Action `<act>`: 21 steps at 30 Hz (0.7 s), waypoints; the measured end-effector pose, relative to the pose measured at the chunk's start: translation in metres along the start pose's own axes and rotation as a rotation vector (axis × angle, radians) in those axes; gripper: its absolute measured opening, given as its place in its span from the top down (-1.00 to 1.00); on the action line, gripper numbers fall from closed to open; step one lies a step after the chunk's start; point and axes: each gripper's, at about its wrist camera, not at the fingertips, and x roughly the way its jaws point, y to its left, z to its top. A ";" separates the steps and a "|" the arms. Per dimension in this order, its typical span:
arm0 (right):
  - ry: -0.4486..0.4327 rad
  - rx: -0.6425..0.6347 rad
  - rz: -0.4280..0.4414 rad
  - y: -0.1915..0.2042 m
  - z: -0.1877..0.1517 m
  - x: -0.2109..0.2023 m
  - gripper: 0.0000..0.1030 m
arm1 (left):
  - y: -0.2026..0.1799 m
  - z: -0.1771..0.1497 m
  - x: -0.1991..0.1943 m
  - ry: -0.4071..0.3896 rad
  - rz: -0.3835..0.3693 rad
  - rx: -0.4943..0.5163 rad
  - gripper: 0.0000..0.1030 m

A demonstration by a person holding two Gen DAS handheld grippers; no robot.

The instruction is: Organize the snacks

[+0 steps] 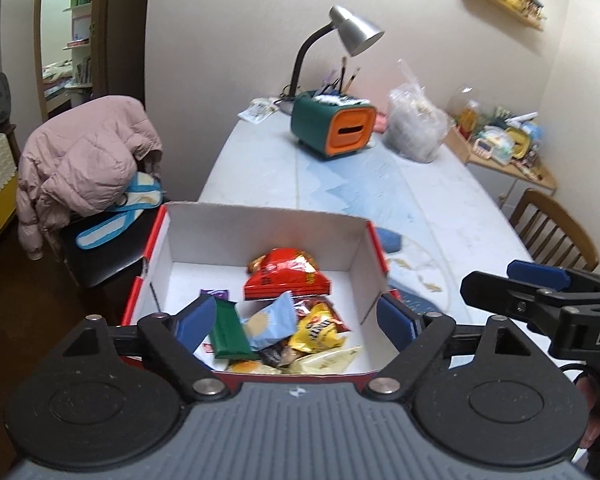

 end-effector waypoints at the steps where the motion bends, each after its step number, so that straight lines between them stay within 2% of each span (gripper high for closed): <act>1: -0.008 0.003 -0.007 0.000 -0.001 -0.003 -0.99 | -0.002 -0.001 -0.001 -0.003 -0.003 0.000 -0.74; 3: -0.023 0.009 -0.019 -0.001 -0.004 -0.009 -0.99 | -0.004 -0.003 -0.003 -0.006 -0.009 0.001 -0.84; 15: -0.111 0.014 -0.089 0.005 -0.019 -0.037 -0.99 | -0.017 -0.008 -0.017 -0.049 -0.002 0.036 -0.85; 21: -0.114 0.007 -0.098 0.009 -0.020 -0.037 -0.99 | -0.020 -0.007 -0.020 -0.069 0.004 0.058 -0.85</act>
